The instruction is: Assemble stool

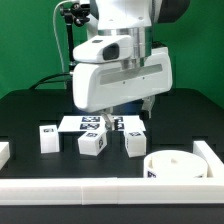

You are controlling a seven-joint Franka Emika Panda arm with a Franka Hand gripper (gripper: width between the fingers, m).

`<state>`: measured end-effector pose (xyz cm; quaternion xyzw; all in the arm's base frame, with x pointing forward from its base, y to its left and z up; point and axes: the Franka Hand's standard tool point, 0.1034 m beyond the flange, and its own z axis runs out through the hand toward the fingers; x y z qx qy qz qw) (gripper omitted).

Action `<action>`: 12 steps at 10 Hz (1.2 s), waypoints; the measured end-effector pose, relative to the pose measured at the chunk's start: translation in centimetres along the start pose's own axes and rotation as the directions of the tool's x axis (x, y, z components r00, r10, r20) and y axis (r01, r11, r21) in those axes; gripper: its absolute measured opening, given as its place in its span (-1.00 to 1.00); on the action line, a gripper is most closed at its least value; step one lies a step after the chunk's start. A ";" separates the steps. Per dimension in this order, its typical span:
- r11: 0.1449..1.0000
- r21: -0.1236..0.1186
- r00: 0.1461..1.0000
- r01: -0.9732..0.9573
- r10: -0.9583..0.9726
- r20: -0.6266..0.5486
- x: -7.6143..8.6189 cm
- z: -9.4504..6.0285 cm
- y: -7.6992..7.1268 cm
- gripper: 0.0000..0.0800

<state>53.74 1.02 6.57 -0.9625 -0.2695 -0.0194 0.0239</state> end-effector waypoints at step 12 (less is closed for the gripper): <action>0.786 0.025 0.787 -0.617 0.617 0.023 0.0 0.8 -1.1 0.62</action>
Offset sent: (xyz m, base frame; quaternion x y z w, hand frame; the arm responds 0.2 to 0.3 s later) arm 0.0000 0.0000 0.0000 0.0000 0.0000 0.1938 0.9810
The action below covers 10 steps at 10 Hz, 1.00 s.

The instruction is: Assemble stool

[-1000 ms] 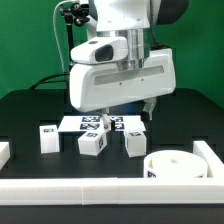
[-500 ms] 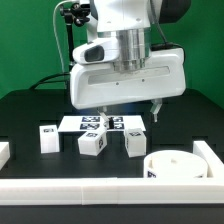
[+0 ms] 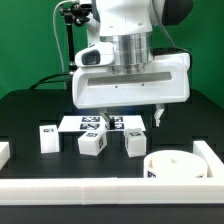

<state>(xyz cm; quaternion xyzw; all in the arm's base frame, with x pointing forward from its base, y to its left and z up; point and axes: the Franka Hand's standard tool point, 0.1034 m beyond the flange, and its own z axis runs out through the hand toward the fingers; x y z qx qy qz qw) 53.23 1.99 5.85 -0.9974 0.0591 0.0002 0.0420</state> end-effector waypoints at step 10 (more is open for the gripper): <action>1.000 0.010 0.747 0.021 -0.022 0.664 -2.8 2.2 -0.5 0.62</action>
Offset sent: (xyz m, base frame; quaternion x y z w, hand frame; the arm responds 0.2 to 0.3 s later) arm -0.0056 -0.0048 -0.0208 -0.0264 -0.1894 0.0194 0.9813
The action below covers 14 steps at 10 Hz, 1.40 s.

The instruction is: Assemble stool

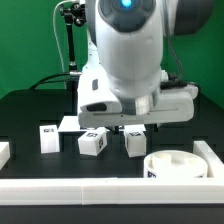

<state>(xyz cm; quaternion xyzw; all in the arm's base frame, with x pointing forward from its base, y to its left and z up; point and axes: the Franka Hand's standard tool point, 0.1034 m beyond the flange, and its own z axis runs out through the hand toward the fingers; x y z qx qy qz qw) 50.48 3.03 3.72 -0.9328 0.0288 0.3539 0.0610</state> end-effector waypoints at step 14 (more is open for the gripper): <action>0.996 -0.020 0.985 0.088 -0.085 0.149 1.6 1.5 -0.2 0.62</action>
Offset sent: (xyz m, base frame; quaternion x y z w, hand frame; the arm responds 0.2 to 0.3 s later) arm 0.0000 0.0000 0.0000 0.0000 -0.0650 0.0000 0.9979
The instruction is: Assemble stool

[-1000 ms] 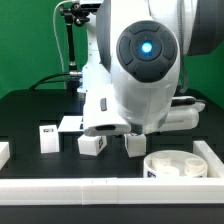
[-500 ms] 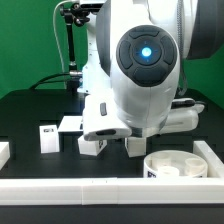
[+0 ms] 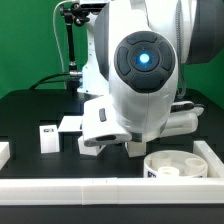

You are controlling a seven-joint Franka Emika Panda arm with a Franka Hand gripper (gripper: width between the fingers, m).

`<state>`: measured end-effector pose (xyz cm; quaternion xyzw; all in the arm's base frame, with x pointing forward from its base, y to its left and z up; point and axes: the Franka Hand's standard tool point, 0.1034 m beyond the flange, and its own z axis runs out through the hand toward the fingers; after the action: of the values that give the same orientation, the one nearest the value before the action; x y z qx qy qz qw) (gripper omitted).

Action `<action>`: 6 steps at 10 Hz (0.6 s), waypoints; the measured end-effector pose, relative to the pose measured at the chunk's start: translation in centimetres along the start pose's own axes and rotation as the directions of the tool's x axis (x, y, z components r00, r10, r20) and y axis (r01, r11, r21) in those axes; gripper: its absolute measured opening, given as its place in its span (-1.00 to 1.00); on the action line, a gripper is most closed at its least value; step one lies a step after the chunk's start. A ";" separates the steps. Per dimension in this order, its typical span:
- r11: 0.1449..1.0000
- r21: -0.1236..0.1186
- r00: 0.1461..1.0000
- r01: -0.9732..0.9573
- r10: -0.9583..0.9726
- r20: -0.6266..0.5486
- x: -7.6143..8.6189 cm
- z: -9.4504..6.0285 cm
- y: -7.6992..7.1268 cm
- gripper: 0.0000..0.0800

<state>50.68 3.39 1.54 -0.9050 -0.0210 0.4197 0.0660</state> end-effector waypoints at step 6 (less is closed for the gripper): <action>1.000 -0.011 1.000 0.013 -0.013 -0.027 0.9 0.7 -0.5 0.14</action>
Offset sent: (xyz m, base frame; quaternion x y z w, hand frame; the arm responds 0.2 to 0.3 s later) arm -0.0073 0.0021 -0.0199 -0.0502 0.0443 -0.0188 0.9976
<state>50.71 4.00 0.47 -0.9108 -0.0282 0.4070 0.0641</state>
